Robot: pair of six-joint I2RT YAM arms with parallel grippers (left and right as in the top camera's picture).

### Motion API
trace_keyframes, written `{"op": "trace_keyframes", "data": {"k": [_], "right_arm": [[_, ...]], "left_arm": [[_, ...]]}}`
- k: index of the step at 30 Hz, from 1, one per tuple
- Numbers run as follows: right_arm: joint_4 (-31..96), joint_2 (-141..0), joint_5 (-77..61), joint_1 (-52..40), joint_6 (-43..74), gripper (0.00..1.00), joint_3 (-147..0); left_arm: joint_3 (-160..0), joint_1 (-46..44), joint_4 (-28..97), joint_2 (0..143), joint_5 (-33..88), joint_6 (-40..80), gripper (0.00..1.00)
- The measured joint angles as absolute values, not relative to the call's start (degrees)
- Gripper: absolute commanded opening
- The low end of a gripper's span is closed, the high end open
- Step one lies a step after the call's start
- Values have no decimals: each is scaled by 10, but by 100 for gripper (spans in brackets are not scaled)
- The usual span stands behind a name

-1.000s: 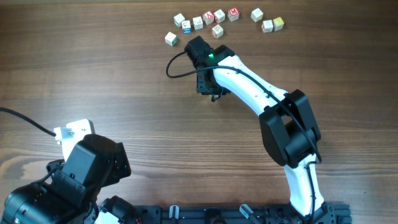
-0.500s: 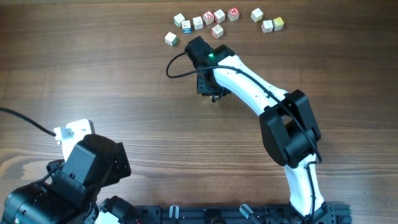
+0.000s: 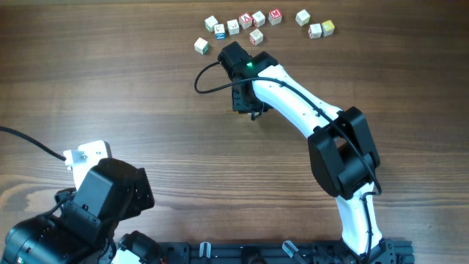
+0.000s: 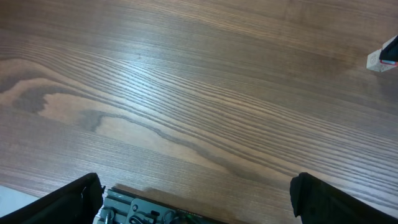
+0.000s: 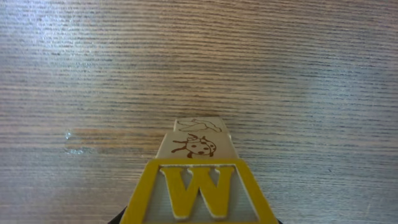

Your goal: Form a tower

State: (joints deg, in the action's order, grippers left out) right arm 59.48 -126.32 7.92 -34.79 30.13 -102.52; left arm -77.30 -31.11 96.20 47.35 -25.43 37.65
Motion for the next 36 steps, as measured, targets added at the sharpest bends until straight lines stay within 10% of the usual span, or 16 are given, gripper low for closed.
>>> {"op": "trace_keyframes", "data": {"k": [36], "right_arm": [[616, -1263, 39, -327, 275, 19, -1025]], "left_arm": [[-773, -311, 962, 474, -254, 377, 100]]}}
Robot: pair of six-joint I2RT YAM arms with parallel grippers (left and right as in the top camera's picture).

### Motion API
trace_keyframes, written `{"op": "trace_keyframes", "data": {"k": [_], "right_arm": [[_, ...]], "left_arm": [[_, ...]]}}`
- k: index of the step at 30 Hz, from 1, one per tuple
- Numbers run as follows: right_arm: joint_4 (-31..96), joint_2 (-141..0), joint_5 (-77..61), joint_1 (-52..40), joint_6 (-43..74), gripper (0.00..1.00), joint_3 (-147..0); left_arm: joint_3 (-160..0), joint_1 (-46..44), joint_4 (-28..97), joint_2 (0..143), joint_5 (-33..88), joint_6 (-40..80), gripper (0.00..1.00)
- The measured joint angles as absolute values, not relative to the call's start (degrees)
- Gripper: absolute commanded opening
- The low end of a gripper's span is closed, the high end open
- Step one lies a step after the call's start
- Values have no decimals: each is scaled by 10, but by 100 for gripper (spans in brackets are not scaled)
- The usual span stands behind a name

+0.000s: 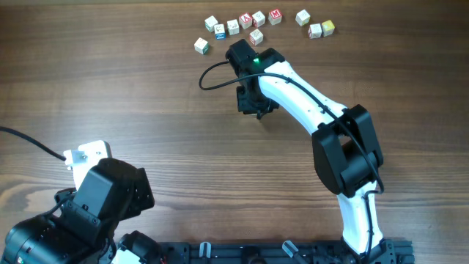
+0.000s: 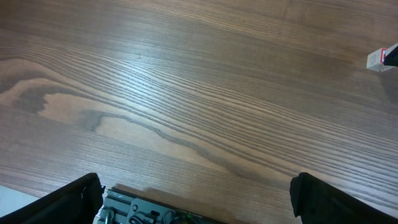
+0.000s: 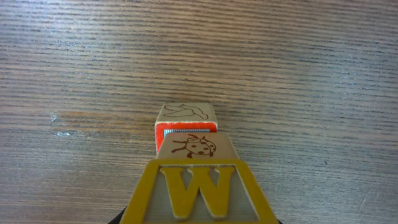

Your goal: Form a tower

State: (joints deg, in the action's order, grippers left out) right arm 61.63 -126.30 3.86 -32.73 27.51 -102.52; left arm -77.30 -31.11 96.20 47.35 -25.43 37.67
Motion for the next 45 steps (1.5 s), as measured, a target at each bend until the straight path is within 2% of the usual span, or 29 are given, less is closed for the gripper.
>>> {"op": "trace_keyframes", "data": {"k": [4, 34, 38, 42, 45], "right_arm": [[612, -1263, 39, -327, 275, 23, -1025], [602, -1263, 38, -327, 275, 24, -1018], [602, -1263, 38, -327, 274, 36, -1018], [602, -1263, 37, -327, 270, 54, -1018], [602, -1263, 34, -327, 269, 58, -1018]], "left_arm": [[-773, -311, 962, 474, -254, 376, 100], [-773, -311, 962, 474, -254, 376, 100], [-773, -311, 962, 474, -254, 376, 100], [-773, -311, 962, 474, -254, 376, 100], [-773, -311, 962, 474, -254, 376, 100]]}}
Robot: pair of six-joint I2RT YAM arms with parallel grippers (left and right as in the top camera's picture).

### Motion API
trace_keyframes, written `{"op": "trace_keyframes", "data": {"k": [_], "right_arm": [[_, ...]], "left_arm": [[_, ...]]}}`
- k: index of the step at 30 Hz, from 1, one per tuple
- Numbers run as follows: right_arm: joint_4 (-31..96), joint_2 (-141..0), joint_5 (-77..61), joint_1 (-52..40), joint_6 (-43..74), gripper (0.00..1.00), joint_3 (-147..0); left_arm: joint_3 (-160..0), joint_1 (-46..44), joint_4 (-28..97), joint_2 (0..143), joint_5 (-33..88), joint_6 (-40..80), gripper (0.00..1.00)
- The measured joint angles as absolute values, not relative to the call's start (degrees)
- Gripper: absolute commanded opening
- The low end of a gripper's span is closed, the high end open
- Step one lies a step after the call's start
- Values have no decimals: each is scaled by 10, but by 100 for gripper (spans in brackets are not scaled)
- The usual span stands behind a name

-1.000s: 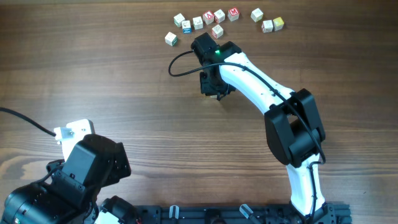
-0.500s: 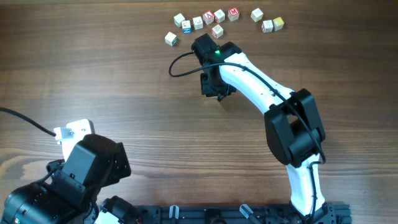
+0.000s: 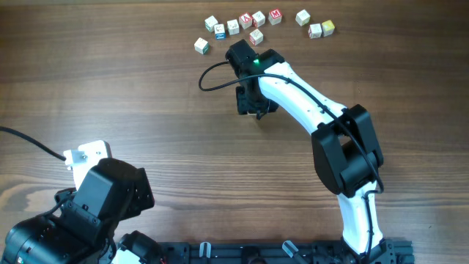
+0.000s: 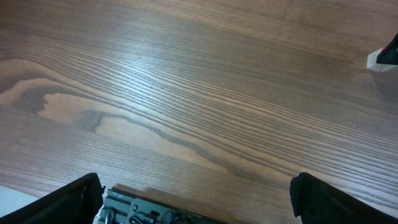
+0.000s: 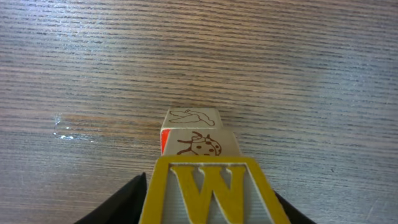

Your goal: Form a tower

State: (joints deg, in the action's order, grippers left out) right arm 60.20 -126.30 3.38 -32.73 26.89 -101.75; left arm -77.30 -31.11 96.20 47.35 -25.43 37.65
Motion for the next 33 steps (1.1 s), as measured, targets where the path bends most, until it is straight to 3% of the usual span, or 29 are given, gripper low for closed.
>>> {"op": "trace_keyframes", "data": {"k": [5, 10, 14, 18, 26, 33], "right_arm": [[602, -1263, 30, -327, 267, 79, -1018], [602, -1263, 30, -327, 269, 93, -1018], [588, -1263, 29, -327, 266, 93, -1012], [561, -1263, 30, -327, 262, 81, -994], [550, -1263, 29, -327, 249, 73, -991], [563, -1263, 30, -327, 239, 75, -991]], "left_arm": [[-773, -311, 962, 474, -254, 376, 100], [-773, -311, 962, 474, -254, 376, 100], [-773, -311, 962, 474, -254, 376, 100], [-773, -311, 962, 474, -254, 376, 100], [-773, -311, 962, 474, -254, 376, 100], [-773, -311, 962, 474, -254, 376, 100]]}}
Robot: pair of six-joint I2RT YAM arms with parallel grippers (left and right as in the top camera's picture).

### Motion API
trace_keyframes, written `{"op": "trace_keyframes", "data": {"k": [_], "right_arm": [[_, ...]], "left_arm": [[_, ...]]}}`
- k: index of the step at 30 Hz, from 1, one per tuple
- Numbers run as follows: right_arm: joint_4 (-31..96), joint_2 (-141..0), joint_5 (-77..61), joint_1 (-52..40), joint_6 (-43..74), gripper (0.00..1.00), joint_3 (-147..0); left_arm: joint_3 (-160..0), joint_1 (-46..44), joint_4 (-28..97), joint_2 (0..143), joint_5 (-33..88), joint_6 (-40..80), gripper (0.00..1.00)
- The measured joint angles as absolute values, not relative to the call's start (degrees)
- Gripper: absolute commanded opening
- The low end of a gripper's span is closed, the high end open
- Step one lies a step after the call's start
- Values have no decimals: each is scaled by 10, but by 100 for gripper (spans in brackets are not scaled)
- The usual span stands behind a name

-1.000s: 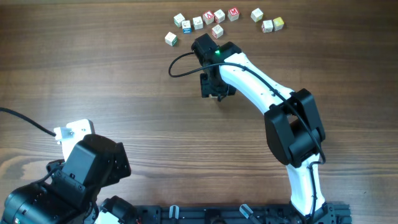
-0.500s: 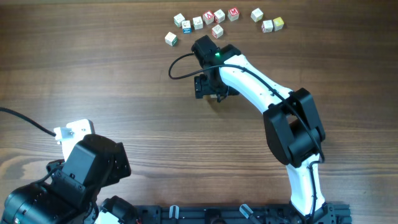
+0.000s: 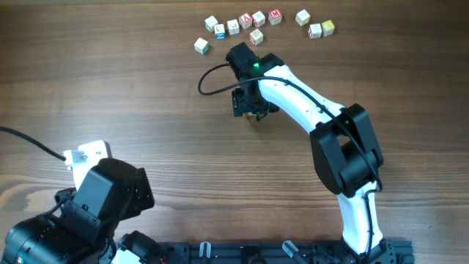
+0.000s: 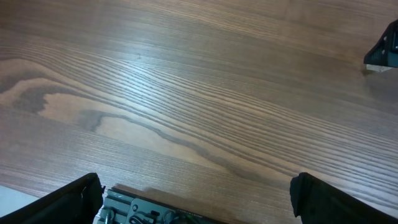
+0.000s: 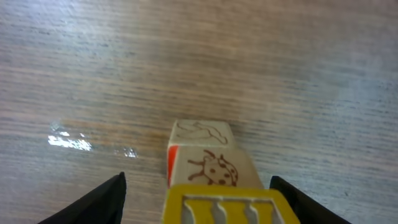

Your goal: Form a tower

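Observation:
In the right wrist view a stack of three wooden cubes stands on the table. A yellow letter block is on top, a ladybug block sits under it, and a block with a red side and a bird drawing is at the bottom. My right gripper is open; its black fingers stand apart on either side of the yellow block. From overhead, the right gripper hides the stack. My left gripper is open over bare wood at the near left.
Several loose letter cubes lie in a row along the far edge, with a few more to their right. The right arm stretches across the middle. The left arm's body fills the near left corner.
My right gripper's fingers were against the sides of the yellow block; now they stand wide apart from it. The yellow block rests on the ladybug block. The left arm has not moved.
First my right gripper held the yellow letter block close over the ladybug block and the bird block. It then held it a little higher, showing the bottom block's red side. Later the yellow block was down on the stack, and now the gripper is open.

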State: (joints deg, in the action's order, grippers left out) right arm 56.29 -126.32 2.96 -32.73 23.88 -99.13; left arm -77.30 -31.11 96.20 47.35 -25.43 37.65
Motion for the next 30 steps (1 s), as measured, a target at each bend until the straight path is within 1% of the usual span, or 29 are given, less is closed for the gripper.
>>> {"op": "trace_keyframes", "data": {"k": [2, 7, 12, 19, 26, 30], "right_arm": [[572, -1263, 29, -327, 234, 80, -992], [603, -1264, 23, -326, 210, 82, -1013], [619, -1264, -15, -305, 180, 82, -1045], [609, -1264, -41, -281, 162, 82, -1045], [602, -1292, -50, -284, 161, 78, -1048], [601, -1309, -51, -284, 161, 71, -1050]], "left_arm": [[-773, -311, 962, 474, -254, 376, 100], [-773, -311, 962, 474, -254, 376, 100], [-773, -311, 962, 474, -254, 376, 100], [-773, -311, 962, 474, -254, 376, 100], [-773, -311, 962, 474, -254, 376, 100], [-773, -311, 962, 474, -254, 376, 100]]}}
